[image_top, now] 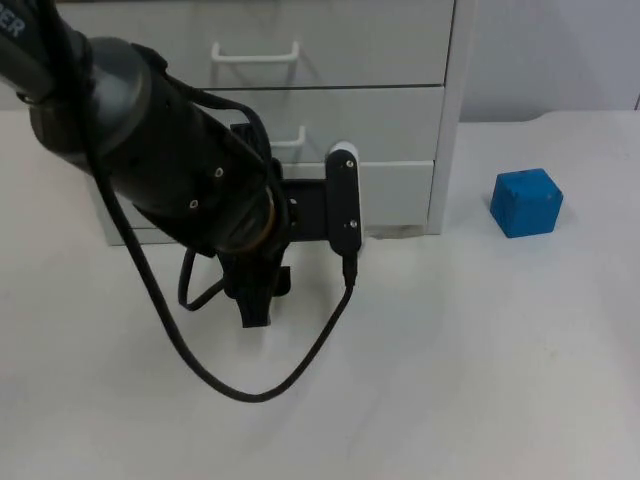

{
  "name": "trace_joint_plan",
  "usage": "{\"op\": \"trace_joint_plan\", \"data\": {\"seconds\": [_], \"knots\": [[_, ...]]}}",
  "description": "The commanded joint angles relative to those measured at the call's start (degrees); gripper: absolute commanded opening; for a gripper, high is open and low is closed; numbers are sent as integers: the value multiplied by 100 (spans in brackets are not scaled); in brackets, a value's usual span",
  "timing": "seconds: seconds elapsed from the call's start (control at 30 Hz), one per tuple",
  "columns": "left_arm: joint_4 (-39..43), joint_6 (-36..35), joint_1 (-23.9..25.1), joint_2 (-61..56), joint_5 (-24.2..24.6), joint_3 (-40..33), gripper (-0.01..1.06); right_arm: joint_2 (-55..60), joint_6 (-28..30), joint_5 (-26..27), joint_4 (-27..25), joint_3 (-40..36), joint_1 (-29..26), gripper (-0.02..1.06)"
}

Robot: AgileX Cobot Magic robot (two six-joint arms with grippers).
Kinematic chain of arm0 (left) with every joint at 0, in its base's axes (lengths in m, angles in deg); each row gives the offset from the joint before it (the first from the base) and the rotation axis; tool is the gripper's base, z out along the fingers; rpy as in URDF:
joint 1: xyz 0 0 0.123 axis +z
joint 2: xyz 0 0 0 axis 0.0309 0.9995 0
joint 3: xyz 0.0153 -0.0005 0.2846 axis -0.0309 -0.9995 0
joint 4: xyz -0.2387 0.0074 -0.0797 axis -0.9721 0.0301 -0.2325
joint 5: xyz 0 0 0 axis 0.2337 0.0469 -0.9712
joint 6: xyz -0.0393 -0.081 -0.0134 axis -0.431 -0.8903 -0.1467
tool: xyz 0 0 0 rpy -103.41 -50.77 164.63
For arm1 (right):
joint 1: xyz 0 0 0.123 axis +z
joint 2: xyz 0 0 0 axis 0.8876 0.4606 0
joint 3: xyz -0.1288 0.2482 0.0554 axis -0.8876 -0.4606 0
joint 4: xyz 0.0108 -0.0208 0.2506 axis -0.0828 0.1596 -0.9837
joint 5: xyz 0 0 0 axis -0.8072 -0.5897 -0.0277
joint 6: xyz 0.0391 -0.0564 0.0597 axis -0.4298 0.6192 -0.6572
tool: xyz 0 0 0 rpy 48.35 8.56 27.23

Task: Open the drawer with the left hand, place the block into the drawer with the right hand, then close the drawer with the left hand.

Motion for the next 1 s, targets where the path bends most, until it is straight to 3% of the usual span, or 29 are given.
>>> {"op": "trace_joint_plan", "data": {"seconds": [0.0,0.17,0.3,0.33,0.37,0.57,0.97], "knots": [[2,-69,10,77,-51,101,68,-11,1,70,27,12,-29,105],[2,-119,10,218,-39,100,62,-11,1,84,27,12,-29,105],[2,-151,10,242,-49,100,19,-11,1,97,27,12,-29,105],[2,-151,10,242,-49,100,19,-11,1,97,27,12,-29,105],[2,-151,10,242,-49,100,0,-11,1,97,27,12,-29,105],[-642,74,-181,58,15,-58,0,-11,1,119,27,12,-29,105],[-904,39,-1293,-742,2,-1721,0,-11,1,98,27,12,-29,105]]}}
